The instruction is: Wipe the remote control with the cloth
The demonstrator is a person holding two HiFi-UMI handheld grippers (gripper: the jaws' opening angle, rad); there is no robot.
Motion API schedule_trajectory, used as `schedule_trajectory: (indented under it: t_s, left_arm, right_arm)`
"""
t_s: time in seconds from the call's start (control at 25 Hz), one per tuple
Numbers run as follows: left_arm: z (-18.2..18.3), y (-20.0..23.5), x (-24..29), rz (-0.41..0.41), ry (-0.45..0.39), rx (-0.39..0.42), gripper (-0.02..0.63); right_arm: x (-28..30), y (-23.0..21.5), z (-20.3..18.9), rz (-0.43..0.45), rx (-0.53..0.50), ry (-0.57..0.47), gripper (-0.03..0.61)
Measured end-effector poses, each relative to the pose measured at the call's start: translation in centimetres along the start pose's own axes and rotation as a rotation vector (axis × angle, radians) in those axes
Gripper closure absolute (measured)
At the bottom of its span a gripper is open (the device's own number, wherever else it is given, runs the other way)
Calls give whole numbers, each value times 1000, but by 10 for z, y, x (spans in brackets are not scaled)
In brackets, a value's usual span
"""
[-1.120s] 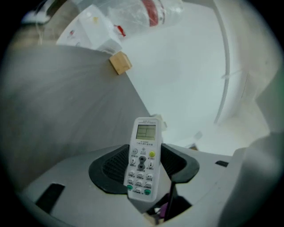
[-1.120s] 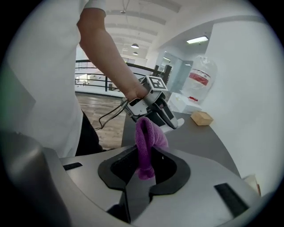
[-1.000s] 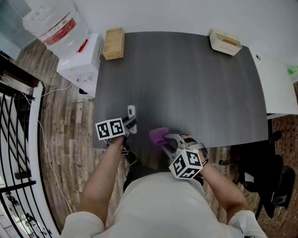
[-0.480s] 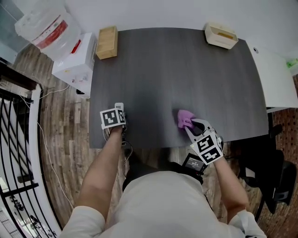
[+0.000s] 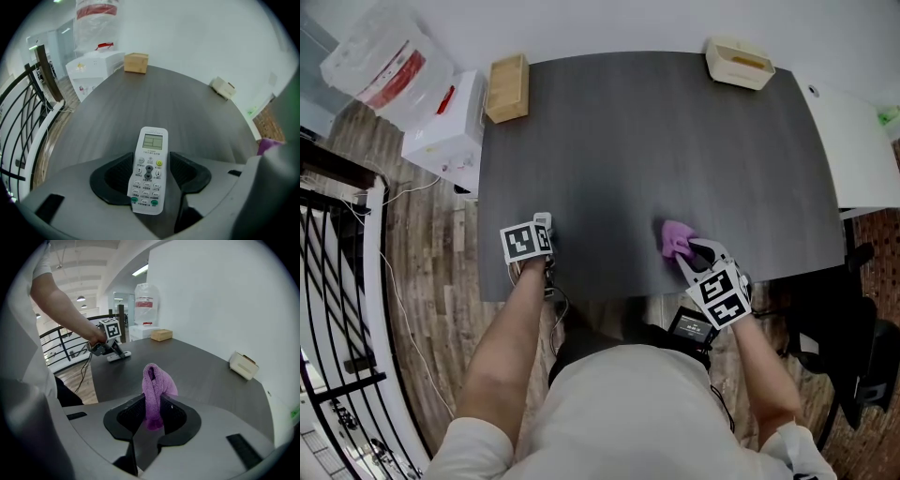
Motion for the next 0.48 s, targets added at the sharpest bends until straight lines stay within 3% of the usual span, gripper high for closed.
schedule_trajectory:
  t_s: [0.48]
  left_arm:
    - [-6, -6, -7, -113, -6, -9, 377]
  right_arm:
    - [15, -1, 8, 37, -19, -10, 488]
Point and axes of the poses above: the fingertips, and each gripper's own axes: x forward along the fingers, y to its left, z out of its top, the point moved 5 cm from there along -x, backward along the fingers, and after that the axes turned 6 degrees about -y, right-handed, at the moved point
